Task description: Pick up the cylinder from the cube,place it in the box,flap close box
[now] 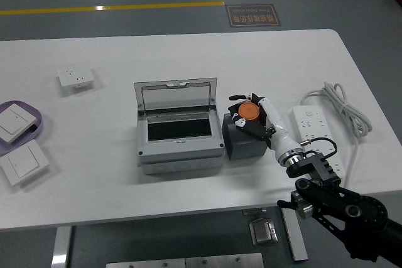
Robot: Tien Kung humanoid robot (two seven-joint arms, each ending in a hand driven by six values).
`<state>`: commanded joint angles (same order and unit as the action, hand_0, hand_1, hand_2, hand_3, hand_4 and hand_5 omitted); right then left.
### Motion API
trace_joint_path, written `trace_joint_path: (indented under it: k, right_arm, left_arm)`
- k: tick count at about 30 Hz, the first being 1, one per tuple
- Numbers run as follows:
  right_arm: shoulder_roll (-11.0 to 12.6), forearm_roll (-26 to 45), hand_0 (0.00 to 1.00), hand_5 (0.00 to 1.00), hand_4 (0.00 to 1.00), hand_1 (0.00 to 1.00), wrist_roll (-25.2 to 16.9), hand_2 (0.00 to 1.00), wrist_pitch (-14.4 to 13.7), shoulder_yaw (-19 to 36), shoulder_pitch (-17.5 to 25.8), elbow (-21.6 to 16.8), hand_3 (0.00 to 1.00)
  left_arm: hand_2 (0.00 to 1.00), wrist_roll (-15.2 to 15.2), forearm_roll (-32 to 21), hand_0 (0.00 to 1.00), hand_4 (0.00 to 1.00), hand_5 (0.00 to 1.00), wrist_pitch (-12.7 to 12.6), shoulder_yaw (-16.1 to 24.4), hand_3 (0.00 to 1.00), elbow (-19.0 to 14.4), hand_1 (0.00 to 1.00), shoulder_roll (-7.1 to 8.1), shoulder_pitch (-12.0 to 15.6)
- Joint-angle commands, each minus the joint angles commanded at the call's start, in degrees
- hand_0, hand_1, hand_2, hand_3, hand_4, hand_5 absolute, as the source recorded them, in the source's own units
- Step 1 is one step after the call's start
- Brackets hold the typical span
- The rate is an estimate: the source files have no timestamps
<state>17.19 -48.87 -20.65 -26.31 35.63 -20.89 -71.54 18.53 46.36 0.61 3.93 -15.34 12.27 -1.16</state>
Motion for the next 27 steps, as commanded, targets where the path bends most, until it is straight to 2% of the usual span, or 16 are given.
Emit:
trace_joint_path:
  k: [4,5,16,17,23,27]
  right_arm:
    - [-0.1,0.2,0.696,0.002,0.328,0.573,-0.3,0.501,-0.2,0.0,-0.1,0.1,0.508]
    - [-0.1,0.3,0.692,0.002,0.137,0.529,-0.4,0.479,-0.3,-0.1,-0.1,0.2,0.446]
    - [-0.3,1.3,0.691,0.002,0.162,0.528,-2.6,0.477,-2.0,0.1,-0.8,-1.0,0.429]
    - [-0.3,1.2,0.691,0.002,0.122,0.518,-2.7,0.472,-2.4,0.1,-0.9,-1.6,0.424]
    - [0.1,-1.2,0.69,0.002,0.122,0.514,-1.6,0.47,-5.8,-1.0,-2.5,-7.7,0.418]
    - [-0.4,-4.4,0.69,0.002,0.122,0.514,1.2,0.47,-7.5,-2.9,-5.2,-12.6,0.418]
  left_arm:
    - [0.541,-0.2,-0.3,0.653,0.73,0.336,-0.2,-0.3,0.648,-0.1,0.625,-0.03,0.0]
    - [0.532,-0.3,-0.4,0.652,0.728,0.333,-0.3,-0.4,0.647,-0.1,0.623,-0.03,0.0]
    - [0.532,-0.7,-1.0,0.651,0.726,0.331,-0.8,-0.8,0.643,-0.2,0.623,-0.02,0.0]
    - [0.531,-0.8,-1.0,0.65,0.725,0.33,-0.8,-0.8,0.64,-0.2,0.621,-0.03,0.1]
    - [0.53,-0.8,-0.9,0.65,0.724,0.329,-0.8,-0.6,0.64,-0.2,0.62,-0.05,0.2]
    - [0.53,-0.6,-0.5,0.65,0.724,0.329,-0.7,-0.2,0.64,-0.1,0.62,-0.05,0.3]
